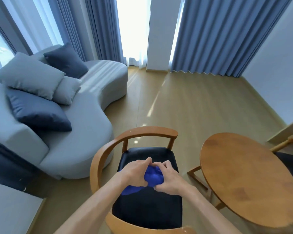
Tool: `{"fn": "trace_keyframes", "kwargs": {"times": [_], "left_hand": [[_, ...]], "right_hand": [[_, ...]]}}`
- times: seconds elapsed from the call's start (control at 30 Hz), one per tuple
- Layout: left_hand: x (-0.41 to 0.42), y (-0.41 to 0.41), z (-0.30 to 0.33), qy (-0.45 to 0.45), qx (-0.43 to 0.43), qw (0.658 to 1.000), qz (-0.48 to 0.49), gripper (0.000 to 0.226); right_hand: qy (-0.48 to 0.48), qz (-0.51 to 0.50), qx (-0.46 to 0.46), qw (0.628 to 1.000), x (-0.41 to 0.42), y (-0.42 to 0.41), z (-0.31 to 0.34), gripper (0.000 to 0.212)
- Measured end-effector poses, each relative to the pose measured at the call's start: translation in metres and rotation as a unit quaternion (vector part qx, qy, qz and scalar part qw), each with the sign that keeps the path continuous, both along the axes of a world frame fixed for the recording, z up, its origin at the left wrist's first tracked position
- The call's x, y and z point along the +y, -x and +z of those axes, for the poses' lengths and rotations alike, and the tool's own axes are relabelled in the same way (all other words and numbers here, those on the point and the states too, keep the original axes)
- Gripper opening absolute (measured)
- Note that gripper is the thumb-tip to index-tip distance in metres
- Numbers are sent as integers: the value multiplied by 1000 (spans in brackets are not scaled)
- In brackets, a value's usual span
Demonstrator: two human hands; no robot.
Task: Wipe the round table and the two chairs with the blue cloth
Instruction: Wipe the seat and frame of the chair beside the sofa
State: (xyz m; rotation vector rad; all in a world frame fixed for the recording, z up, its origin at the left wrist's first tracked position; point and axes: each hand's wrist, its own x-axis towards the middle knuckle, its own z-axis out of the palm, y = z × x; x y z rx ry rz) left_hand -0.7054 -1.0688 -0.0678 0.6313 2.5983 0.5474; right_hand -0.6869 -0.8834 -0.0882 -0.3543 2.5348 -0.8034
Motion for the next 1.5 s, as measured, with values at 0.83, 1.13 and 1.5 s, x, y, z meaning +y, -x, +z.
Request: {"fn": "trace_keyframes", "kwargs": {"times": [0.83,1.13,1.5], "left_hand": [[-22,28,64,-134,152,979,32,74],[-55,32,56,-315,-119,905,260,36],[-13,28,96,-287,-17,931,224,14]], "right_hand": [[96,5,150,984,21,38,77,47],[143,-48,157,976,32,47,74,55],[50,-37,46,997,28,46,61,57]]}}
